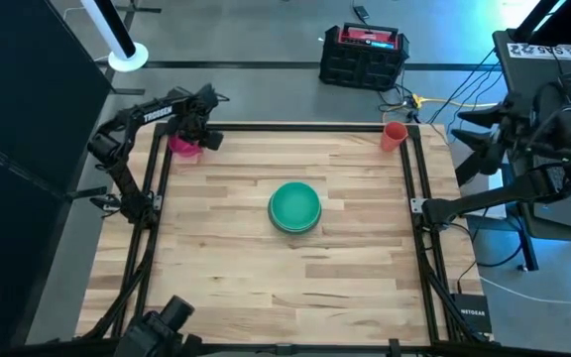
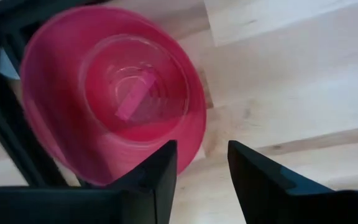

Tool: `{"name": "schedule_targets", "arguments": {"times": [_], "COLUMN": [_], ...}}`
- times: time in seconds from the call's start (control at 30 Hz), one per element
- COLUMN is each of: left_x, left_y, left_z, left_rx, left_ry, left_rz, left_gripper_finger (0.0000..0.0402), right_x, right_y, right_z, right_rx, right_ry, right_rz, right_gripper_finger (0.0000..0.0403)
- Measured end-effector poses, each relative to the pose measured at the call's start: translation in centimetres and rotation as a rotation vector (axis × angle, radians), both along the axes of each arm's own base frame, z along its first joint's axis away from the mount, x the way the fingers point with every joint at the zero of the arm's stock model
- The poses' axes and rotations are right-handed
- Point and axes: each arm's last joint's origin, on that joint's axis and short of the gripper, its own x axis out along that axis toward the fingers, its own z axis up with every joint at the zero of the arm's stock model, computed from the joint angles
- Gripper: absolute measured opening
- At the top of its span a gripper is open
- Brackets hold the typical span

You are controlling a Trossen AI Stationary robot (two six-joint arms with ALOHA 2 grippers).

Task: Nest bowls inside each other
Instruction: Stack the pink bowl on top of the green bowl

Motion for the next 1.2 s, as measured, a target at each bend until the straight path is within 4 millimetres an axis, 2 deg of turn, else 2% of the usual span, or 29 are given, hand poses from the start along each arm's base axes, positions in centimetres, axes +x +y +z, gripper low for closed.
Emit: {"name": "schedule_targets", "arguments": {"times": [0.23, 0.33, 0.53, 0.77, 0.9, 1.03, 1.2], "left_x": [0.0, 0.3, 4.9, 9.6, 13.7, 16.9, 20.1], "left_y": [0.4, 0.6, -1.0, -4.5, -8.8, -13.8, -19.0], "left_z": [-2.7, -3.5, 0.3, 5.0, 9.6, 13.7, 16.3], "left_rx": [-0.028, -0.05, -0.026, 0.0, 0.058, 0.124, 0.166], "left_ry": [0.016, 0.013, -0.026, -0.074, -0.129, -0.215, -0.316], "left_rz": [-0.049, -0.068, -0.28, -0.535, -0.715, -0.848, -0.944], "left_gripper_finger": [0.0123, 0.0078, 0.0042, 0.0002, 0.0, 0.0, 0.0], "right_x": [0.5, 0.5, 0.2, -0.3, -0.8, -1.6, -2.6], "right_y": [0.0, 0.0, -0.1, -0.2, -0.3, -0.4, -0.5], "right_z": [-0.3, -0.5, -1.0, -1.7, -2.4, -4.4, -8.0], "right_rx": [0.003, 0.011, -0.001, -0.018, -0.02, 0.003, 0.067], "right_ry": [0.011, 0.017, 0.082, 0.157, 0.157, 0.166, 0.169], "right_rz": [-0.035, -0.043, -0.066, -0.092, -0.092, -0.103, -0.137], "right_gripper_finger": [0.0225, 0.0225, 0.0225, 0.0225, 0.0225, 0.0225, 0.0225]}}
